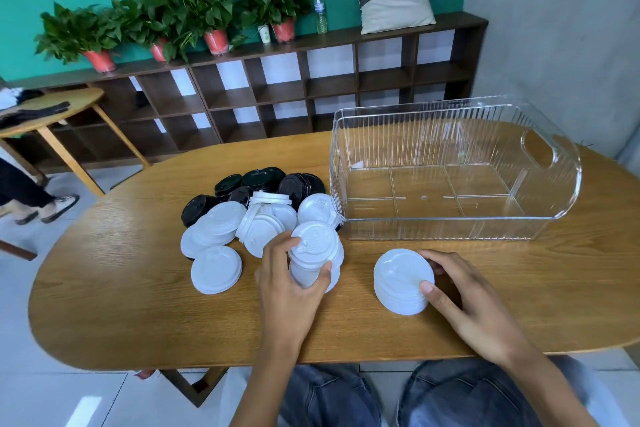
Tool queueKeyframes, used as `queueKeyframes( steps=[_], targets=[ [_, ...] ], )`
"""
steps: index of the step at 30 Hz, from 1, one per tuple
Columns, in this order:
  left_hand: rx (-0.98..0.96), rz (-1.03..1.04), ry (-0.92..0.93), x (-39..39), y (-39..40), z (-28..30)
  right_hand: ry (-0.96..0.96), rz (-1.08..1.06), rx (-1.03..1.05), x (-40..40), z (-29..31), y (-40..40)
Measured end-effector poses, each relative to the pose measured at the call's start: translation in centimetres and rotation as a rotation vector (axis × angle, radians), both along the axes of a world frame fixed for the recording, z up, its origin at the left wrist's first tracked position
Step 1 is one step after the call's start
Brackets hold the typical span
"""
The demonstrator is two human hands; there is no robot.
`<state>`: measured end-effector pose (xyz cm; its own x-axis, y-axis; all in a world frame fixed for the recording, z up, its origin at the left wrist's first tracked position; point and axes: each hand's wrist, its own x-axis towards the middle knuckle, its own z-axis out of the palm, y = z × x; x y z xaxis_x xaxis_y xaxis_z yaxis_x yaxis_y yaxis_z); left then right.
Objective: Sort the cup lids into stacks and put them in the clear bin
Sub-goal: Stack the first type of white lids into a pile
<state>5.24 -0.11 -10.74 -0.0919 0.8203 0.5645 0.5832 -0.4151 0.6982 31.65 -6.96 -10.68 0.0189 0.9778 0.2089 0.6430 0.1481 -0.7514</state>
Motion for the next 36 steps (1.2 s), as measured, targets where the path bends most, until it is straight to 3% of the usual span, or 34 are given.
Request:
queueKeyframes(
  steps=[11, 16, 22, 36],
  targets=[
    [0.062, -0.012, -0.084, -0.1, -0.5, 0.2, -0.006, 0.008, -0.012, 0.1, 0.0, 0.1],
    [0.119, -0.227, -0.111, 2.5, -2.8, 0.5, 0.068, 0.018, 0.002, 0.0, -0.1, 0.1],
    [0.011, -0.345, -0.005, 6.4, -3.4, -0.2, 0.209, 0.017, 0.013, 0.3, 0.1, 0.1],
    [-0.26, -0.418, 0.119, 6.4, -2.8, -0.7, 0.12, -0.009, -0.002, 0.5, -0.9, 0.5]
  ],
)
